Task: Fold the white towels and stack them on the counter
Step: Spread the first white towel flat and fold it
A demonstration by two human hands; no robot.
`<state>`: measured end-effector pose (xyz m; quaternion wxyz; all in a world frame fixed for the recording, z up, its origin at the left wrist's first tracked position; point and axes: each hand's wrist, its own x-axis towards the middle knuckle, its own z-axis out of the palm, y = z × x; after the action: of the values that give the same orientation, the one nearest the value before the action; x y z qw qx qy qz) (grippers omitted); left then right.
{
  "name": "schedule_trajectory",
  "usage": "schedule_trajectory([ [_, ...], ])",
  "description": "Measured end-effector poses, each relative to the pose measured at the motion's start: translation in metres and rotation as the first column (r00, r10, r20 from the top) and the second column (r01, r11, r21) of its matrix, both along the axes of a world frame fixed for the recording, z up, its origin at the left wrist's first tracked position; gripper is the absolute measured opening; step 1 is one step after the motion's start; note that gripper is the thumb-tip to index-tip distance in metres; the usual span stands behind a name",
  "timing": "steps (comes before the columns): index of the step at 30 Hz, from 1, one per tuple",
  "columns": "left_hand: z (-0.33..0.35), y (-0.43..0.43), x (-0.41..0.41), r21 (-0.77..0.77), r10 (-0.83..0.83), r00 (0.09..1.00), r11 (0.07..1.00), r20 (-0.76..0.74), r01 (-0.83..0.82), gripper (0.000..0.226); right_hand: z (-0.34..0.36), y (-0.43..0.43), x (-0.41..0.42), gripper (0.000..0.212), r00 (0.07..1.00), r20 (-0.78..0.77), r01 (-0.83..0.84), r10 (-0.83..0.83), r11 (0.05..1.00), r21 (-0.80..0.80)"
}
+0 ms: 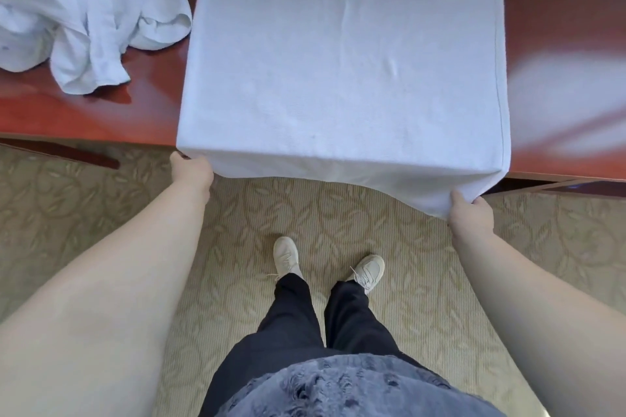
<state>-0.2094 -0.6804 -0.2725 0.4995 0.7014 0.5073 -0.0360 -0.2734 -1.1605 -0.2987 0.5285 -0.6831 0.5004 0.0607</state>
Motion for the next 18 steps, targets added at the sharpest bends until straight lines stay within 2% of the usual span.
schedule_trajectory([
  [3,-0.004,0.017,0.008,-0.088,-0.017,0.999,0.996,-0.049,0.013,0.064,-0.001,0.010,-0.013,0.019,0.999,0.012,0.050,-0.049,0.998,-0.028],
  [8,-0.010,0.037,0.009,-0.118,-0.185,0.978,0.978,-0.094,0.174,0.053,-0.005,0.012,-0.032,0.029,0.993,0.017,0.121,-0.120,0.986,-0.119],
  [14,-0.016,0.050,-0.036,-0.272,-0.400,0.909,0.893,-0.116,0.358,0.051,0.010,0.012,-0.054,0.035,0.982,0.018,0.186,-0.186,0.961,-0.202],
  [18,-0.012,0.054,-0.062,-0.262,-0.407,0.903,0.894,-0.138,0.363,0.038,0.025,0.017,-0.063,0.031,0.988,-0.001,0.147,-0.155,0.943,-0.300],
])
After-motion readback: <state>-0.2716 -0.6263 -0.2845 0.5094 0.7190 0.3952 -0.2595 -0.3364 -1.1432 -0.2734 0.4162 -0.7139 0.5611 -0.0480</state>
